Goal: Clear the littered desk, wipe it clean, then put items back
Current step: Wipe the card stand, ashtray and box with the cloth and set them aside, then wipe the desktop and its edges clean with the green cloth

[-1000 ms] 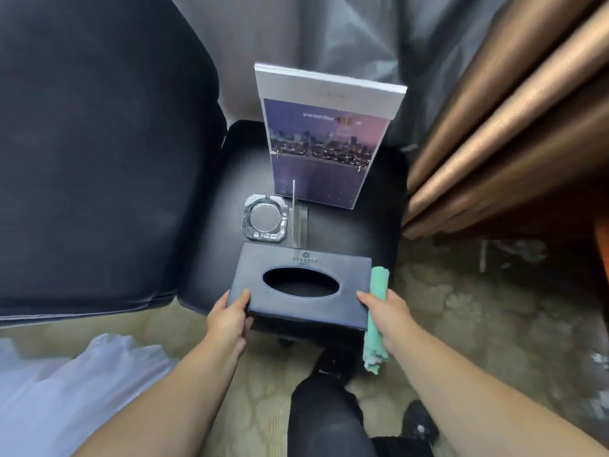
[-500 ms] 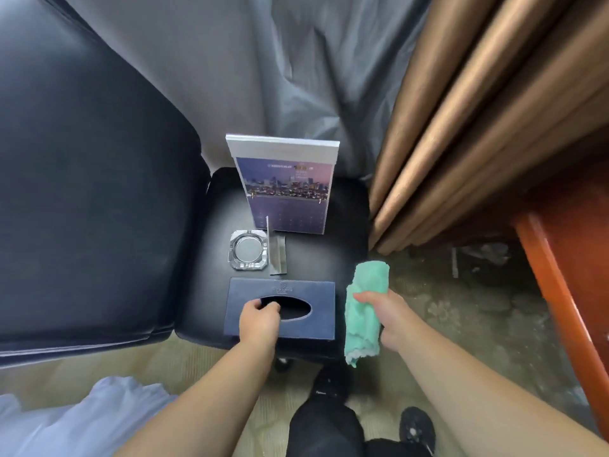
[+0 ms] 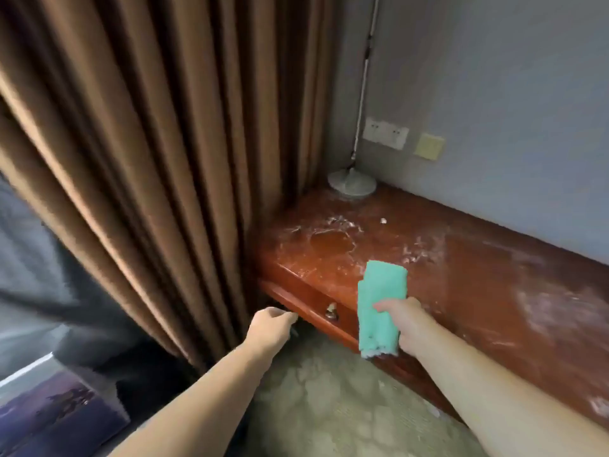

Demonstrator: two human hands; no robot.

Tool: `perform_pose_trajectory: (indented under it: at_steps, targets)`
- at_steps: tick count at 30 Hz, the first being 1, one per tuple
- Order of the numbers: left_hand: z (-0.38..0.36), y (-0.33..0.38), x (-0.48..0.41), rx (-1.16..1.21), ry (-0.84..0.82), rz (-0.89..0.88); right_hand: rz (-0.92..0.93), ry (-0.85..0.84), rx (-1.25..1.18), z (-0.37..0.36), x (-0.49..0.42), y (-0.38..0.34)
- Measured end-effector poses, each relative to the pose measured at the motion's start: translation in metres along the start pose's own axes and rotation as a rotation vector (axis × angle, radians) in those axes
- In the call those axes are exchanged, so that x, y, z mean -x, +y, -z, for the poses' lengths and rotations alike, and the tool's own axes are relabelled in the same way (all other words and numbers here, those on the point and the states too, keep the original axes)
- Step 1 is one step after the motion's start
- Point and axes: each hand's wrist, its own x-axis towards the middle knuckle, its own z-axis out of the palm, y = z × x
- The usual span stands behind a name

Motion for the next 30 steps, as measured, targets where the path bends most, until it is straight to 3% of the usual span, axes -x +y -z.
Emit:
perform_pose_trajectory:
  at_steps: [8, 13, 18, 25, 30]
  targets:
    - [-0.203, 0.071, 0.034, -0.201, -0.246, -0.158, 0.000, 0.378, -0.243, 0.223, -0.034, 0.029]
    - [-0.357, 0.078, 0.085, -0.265, -0.512, -0.117, -0.030, 0.518, -0.355, 0.381, -0.043, 0.050]
    - [-0.482, 0.083, 0.133, -0.266, -0.643, -0.070, -0.128, 0.739, -0.354, 0.526, -0.048, 0.080]
    - [-0.560, 0.059, 0.170, -0.326, -0.701, 0.015, -0.322, 1.009, -0.320, 0.644, -0.022, 0.127]
    - [-0.589, 0.046, 0.174, -0.274, -0.667, 0.077, -0.507, 0.997, -0.202, 0.665, -0.015, 0.152]
